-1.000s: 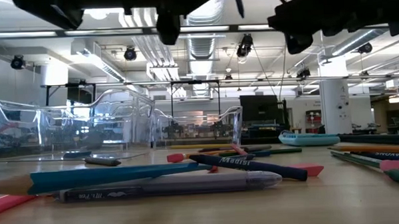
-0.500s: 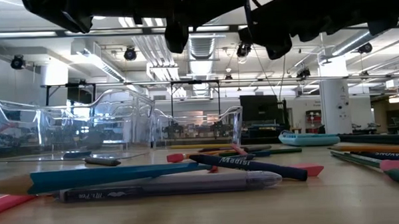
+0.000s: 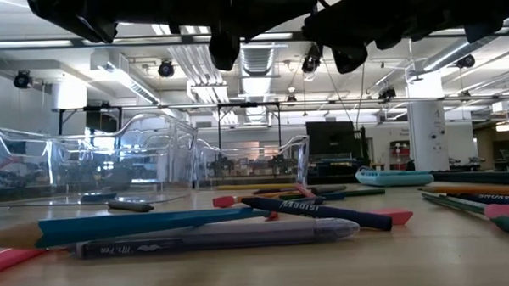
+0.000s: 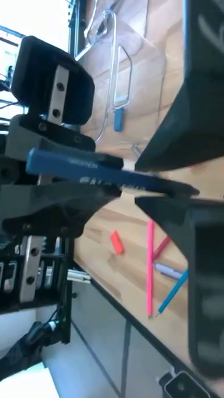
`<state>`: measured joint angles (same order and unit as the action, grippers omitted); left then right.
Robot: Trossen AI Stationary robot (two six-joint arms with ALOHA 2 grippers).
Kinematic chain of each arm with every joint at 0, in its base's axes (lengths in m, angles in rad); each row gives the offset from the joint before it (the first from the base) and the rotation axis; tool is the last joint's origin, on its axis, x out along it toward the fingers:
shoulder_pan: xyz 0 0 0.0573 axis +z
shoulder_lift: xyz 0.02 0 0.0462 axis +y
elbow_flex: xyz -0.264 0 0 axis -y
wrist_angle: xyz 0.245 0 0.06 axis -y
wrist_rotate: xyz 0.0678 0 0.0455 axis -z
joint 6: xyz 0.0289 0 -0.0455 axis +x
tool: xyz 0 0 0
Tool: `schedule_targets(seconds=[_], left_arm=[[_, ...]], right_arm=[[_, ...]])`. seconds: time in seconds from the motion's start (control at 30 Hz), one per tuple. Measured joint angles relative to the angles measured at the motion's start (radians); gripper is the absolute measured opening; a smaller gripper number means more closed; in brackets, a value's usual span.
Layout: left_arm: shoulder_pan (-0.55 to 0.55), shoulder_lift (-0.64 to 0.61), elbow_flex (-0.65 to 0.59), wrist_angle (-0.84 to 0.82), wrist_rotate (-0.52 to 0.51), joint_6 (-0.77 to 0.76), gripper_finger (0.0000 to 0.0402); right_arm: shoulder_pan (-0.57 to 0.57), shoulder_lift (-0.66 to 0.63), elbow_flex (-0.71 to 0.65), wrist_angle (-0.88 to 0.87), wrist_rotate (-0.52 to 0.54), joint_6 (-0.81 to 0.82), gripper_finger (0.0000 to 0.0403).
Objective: Sort crayons/erasers/pens/pencils in bins
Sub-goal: Put the blue crayon into the bottom right transparent bin
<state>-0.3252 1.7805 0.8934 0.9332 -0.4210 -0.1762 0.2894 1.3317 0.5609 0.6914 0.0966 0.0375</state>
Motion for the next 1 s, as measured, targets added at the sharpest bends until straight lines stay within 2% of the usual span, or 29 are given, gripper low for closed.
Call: schedule_targets(seconds=[0.07, 0.13, 0.33, 0.5, 0.63, 0.7, 0.83, 1.0], left_arm=[[0.000, 0.000, 0.001, 0.001, 0.000, 0.002, 0.0006], [0.001, 0.000, 0.002, 0.002, 0.000, -0.001, 0.0023], [-0.001, -0.008, 0.004, 0.003, -0.009, 0.000, 0.0108], [0.001, -0.073, -0.001, -0.024, -0.026, 0.038, 0.0165], [0.002, -0.129, -0.004, -0.133, -0.037, 0.042, 0.0185], [0.005, -0.137, -0.004, -0.163, -0.045, 0.043, 0.0186], [0.015, -0.145, -0.015, -0.175, -0.060, 0.044, 0.0187], [0.035, -0.145, -0.017, -0.183, -0.059, 0.043, 0.0187]], right_arm=[[0.001, -0.018, -0.009, -0.008, -0.002, 0.009, 0.0023], [0.000, -0.028, -0.011, -0.016, 0.002, 0.009, 0.0021], [0.001, -0.070, -0.014, -0.115, -0.002, 0.017, 0.0019], [0.001, -0.181, -0.012, -0.338, -0.034, 0.105, 0.0018], [0.025, -0.307, 0.006, -0.608, -0.076, 0.202, 0.0018], [0.069, -0.366, 0.015, -0.714, -0.075, 0.244, 0.0018], [0.206, -0.434, 0.043, -0.798, -0.059, 0.320, 0.0018], [0.411, -0.415, 0.065, -0.907, 0.043, 0.441, 0.0018]])
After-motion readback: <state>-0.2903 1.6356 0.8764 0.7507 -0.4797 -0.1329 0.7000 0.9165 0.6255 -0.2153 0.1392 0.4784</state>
